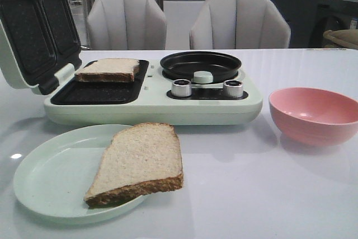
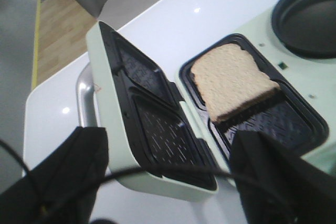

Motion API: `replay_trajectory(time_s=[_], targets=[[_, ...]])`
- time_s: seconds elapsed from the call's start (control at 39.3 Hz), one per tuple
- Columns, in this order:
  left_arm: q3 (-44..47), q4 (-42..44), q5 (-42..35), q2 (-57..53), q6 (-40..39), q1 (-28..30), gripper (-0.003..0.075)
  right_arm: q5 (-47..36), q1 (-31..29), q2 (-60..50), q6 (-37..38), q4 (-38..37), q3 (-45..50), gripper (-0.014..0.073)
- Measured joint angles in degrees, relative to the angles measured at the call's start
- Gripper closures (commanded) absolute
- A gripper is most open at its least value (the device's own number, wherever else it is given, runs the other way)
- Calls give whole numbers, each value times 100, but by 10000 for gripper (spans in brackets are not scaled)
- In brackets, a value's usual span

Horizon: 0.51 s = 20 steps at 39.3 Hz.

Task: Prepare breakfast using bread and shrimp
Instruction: 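Open the left gripper and withdraw it from the sandwich maker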

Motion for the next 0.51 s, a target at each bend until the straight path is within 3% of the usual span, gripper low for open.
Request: replay_trajectory(time_s=[0.28,0.51], targets=[[1100,-2215,-404,-1293,1613,188,188,0,0,0,0,0,0,440],[2153,-2539,-591,-2606,1741,530,188,0,0,0,0,0,0,440]])
